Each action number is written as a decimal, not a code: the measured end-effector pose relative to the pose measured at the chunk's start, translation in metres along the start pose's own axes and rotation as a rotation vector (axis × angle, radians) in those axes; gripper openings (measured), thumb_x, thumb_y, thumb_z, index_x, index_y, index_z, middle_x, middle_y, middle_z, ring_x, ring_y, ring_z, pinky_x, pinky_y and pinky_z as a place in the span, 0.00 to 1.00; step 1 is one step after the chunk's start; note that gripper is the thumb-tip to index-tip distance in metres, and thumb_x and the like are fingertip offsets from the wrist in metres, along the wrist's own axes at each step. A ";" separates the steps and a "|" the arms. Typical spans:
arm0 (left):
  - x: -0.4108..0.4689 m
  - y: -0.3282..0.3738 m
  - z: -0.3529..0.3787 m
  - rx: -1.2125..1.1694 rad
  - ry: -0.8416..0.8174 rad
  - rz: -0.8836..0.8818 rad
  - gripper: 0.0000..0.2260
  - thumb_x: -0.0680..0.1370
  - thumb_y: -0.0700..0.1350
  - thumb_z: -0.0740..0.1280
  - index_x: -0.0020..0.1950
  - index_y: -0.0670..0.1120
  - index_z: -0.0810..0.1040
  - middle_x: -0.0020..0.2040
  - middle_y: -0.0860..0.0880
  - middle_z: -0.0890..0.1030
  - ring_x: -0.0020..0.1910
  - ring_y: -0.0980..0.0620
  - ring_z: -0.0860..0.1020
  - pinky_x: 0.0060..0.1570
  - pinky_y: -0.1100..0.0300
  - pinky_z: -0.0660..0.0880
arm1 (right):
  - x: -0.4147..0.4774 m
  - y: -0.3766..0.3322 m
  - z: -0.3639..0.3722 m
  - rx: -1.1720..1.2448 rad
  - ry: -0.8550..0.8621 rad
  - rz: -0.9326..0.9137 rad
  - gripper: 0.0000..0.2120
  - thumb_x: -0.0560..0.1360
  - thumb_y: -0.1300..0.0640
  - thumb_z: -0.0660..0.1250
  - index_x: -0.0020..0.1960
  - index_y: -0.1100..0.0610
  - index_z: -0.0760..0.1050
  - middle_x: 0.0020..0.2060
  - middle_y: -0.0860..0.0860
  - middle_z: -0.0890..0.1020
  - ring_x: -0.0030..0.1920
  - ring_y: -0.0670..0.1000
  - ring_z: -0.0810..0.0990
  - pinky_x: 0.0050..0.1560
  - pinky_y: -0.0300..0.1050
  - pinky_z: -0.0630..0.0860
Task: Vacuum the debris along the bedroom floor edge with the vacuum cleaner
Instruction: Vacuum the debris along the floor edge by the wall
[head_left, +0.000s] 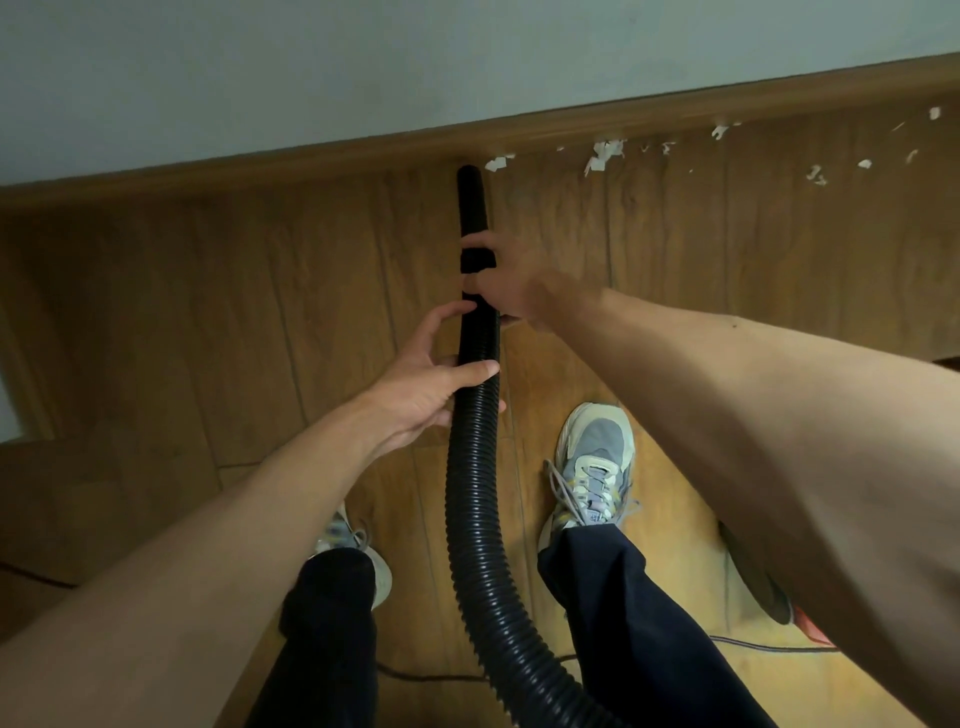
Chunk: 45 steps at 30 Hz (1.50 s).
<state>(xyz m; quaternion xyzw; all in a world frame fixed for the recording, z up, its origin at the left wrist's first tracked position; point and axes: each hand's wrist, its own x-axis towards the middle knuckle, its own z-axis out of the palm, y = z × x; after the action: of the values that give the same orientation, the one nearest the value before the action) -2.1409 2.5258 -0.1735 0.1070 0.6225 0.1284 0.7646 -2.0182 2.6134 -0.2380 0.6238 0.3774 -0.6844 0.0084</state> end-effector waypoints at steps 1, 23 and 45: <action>0.001 0.001 0.002 0.007 -0.004 -0.003 0.30 0.76 0.33 0.71 0.69 0.60 0.69 0.60 0.38 0.81 0.42 0.40 0.85 0.40 0.45 0.83 | -0.001 0.001 -0.002 0.006 0.003 0.003 0.25 0.79 0.62 0.63 0.73 0.45 0.66 0.63 0.56 0.74 0.53 0.56 0.80 0.46 0.50 0.83; 0.015 0.017 0.025 0.104 -0.077 -0.049 0.30 0.76 0.34 0.71 0.70 0.60 0.68 0.62 0.38 0.80 0.47 0.37 0.85 0.44 0.40 0.83 | -0.005 0.017 -0.036 0.126 0.068 0.020 0.25 0.79 0.61 0.65 0.72 0.45 0.69 0.62 0.54 0.75 0.51 0.54 0.80 0.40 0.45 0.83; 0.011 0.030 0.010 0.185 -0.056 -0.063 0.28 0.75 0.36 0.72 0.67 0.62 0.70 0.58 0.42 0.84 0.47 0.39 0.85 0.43 0.45 0.83 | 0.006 0.005 -0.028 0.129 0.032 0.010 0.27 0.77 0.63 0.65 0.73 0.47 0.68 0.64 0.56 0.72 0.53 0.58 0.80 0.44 0.56 0.84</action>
<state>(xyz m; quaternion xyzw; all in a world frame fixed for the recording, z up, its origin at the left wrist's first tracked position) -2.1311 2.5577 -0.1725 0.1611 0.6129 0.0435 0.7723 -1.9938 2.6275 -0.2441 0.6358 0.3295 -0.6971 -0.0344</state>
